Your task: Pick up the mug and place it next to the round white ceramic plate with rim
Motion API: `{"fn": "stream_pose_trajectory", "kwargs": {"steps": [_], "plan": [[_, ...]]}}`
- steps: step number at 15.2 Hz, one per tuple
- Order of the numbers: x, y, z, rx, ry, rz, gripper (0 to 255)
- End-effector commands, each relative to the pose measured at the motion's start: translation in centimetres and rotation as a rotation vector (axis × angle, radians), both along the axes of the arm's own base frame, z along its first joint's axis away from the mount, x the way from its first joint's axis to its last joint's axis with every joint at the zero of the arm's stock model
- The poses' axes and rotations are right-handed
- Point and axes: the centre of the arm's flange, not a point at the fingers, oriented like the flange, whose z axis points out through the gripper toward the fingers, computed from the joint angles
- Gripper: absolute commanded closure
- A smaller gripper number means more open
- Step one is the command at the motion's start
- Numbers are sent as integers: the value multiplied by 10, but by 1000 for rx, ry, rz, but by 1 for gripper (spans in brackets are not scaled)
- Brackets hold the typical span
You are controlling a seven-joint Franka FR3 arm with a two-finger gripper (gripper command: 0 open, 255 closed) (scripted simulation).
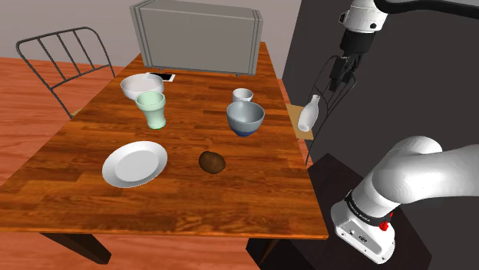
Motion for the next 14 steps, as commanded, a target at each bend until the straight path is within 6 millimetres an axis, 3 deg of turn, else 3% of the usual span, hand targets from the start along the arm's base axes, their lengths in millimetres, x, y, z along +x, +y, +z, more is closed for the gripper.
{"fn": "stream_pose_trajectory", "kwargs": {"steps": [1,14], "plan": [[0,0,0,0,0,0,0],[138,-9,-87,28,-60,-19,0]]}}
